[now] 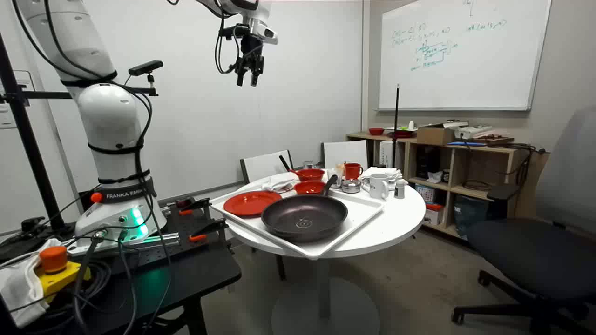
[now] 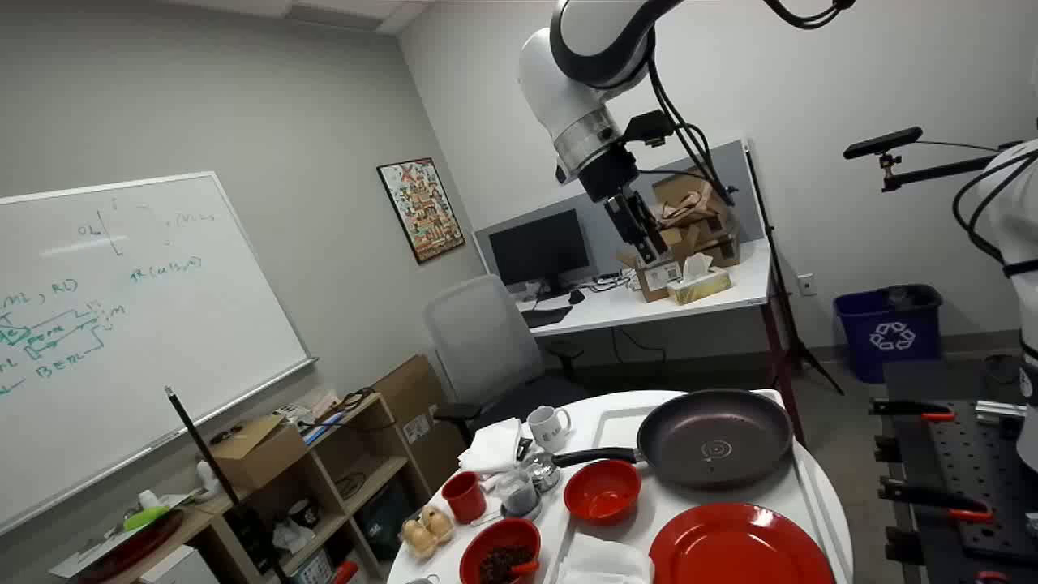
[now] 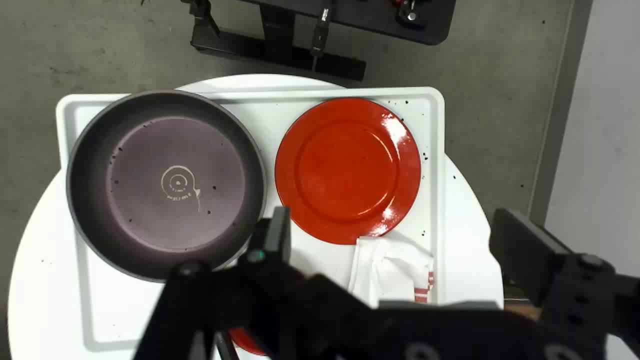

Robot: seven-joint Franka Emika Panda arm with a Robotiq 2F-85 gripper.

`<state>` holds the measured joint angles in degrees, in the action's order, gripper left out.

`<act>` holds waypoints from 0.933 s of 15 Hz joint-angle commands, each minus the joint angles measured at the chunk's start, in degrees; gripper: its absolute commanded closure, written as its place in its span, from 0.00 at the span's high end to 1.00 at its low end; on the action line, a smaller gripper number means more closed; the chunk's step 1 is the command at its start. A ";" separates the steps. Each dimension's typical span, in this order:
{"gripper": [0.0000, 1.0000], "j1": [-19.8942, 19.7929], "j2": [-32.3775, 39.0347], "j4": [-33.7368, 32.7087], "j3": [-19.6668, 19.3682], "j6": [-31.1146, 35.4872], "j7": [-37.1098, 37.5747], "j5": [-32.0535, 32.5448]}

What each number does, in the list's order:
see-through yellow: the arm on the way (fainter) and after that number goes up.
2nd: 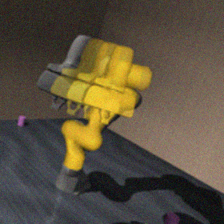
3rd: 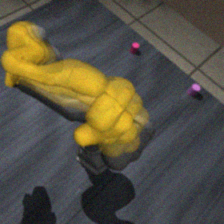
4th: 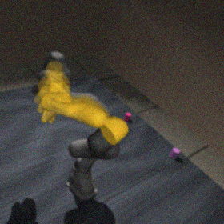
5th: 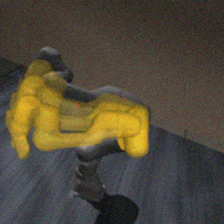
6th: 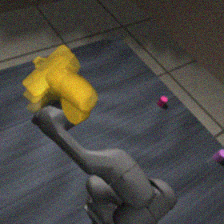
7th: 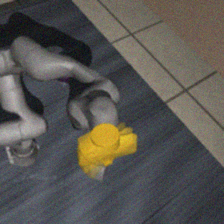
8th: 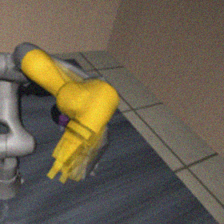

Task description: Use the tea towel to wipe the pan

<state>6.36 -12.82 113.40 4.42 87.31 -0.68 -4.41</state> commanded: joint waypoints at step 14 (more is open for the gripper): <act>1.00 -0.45 14.25 -1.55 0.41 15.06 -5.08 0.09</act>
<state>6.05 -2.78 113.31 4.52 98.43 -3.11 -4.00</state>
